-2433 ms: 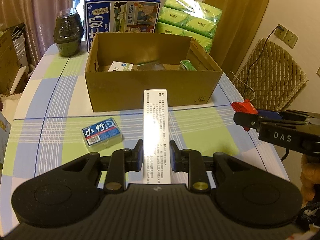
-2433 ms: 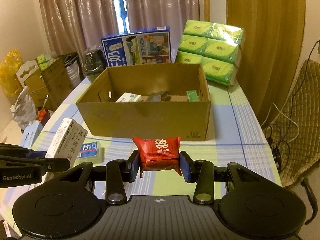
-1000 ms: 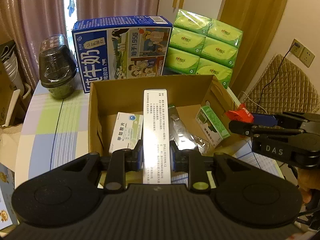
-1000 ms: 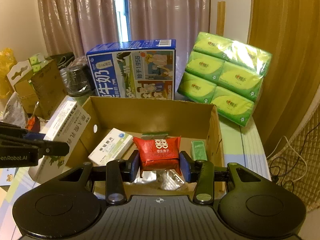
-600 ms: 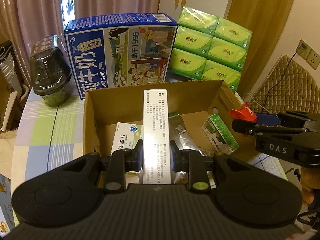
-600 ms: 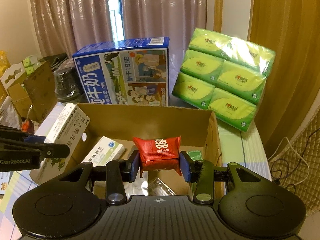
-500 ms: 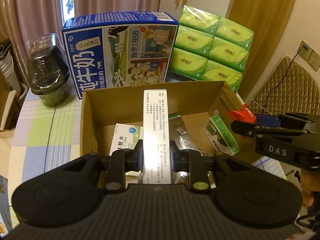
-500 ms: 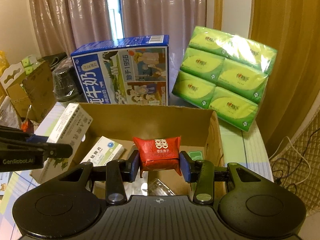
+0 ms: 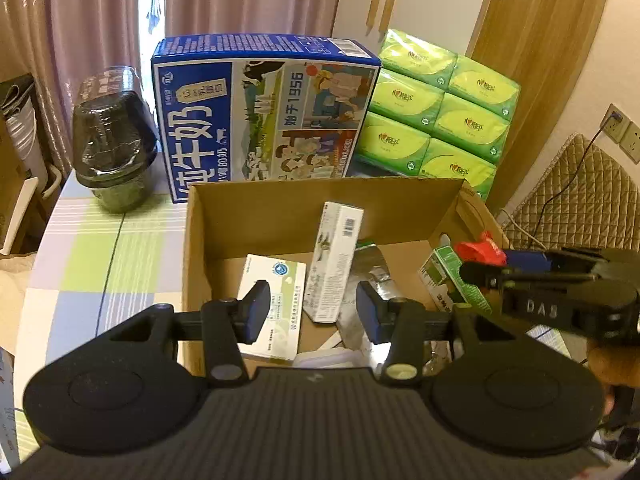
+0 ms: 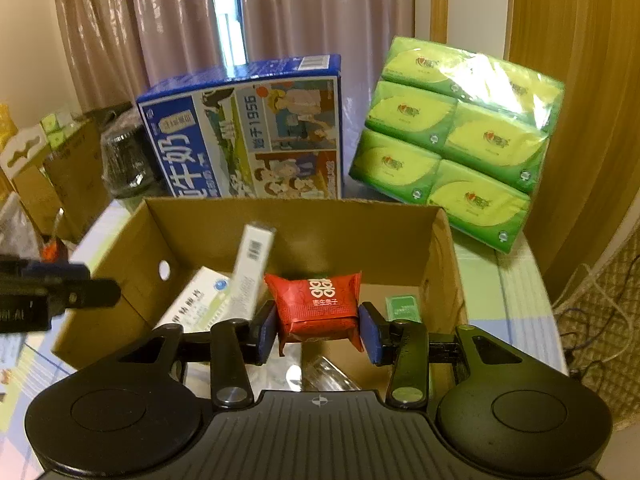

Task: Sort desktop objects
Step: 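Lower both held items into the cardboard box and open both grippers, then withdraw both grippers from the box back over the table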

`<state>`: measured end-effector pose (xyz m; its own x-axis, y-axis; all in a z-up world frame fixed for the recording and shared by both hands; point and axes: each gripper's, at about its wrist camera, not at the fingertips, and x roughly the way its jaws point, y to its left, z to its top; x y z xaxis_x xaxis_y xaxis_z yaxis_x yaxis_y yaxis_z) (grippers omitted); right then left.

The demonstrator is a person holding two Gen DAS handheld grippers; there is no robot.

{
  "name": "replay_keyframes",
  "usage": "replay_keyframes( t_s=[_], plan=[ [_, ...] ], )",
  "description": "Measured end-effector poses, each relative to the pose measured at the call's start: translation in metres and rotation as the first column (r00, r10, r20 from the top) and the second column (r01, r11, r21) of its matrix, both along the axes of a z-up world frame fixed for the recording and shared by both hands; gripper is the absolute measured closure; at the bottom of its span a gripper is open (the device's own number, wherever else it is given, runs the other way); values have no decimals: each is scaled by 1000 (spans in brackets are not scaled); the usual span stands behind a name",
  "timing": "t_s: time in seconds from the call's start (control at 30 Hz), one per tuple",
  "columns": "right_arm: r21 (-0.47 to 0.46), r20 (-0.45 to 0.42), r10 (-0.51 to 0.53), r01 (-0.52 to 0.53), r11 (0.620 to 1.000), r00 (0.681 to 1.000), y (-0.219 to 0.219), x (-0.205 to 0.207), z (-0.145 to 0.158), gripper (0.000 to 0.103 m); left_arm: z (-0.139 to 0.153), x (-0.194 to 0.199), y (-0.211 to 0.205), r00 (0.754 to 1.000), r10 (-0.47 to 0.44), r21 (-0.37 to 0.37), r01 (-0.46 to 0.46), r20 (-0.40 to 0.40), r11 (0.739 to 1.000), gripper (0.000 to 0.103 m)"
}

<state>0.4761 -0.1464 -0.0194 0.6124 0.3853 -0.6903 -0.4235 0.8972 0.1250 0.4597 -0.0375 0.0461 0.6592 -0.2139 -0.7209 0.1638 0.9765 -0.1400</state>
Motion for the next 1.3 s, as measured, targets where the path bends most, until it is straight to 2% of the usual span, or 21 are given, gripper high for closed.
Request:
replay_keyframes(
  t_s=[0.07,0.2,0.37,0.53,0.93,1.3],
  plan=[
    [18,16,-12,12,1000,1000,-3,0,3,30,2,-4,2,1000,-2,-2,2,2,1000,60],
    [28,21,-28,27,999,999,-10,-2,9,29,6,-13,5,1000,-4,-2,4,12,1000,50],
    [18,27,-36,35,999,999,-19,-14,17,25,7,-25,9,1000,-3,1,3,9,1000,50],
    [12,32,-40,40,999,999,-26,-30,28,20,14,-41,13,1000,1,13,-1,9,1000,44],
    [20,53,-29,28,999,998,-35,-91,61,9,39,-99,19,1000,8,39,-9,28,999,23],
    [-5,67,19,-19,1000,998,-35,-154,71,2,48,-164,28,999,21,64,-22,24,998,8]
  ],
)
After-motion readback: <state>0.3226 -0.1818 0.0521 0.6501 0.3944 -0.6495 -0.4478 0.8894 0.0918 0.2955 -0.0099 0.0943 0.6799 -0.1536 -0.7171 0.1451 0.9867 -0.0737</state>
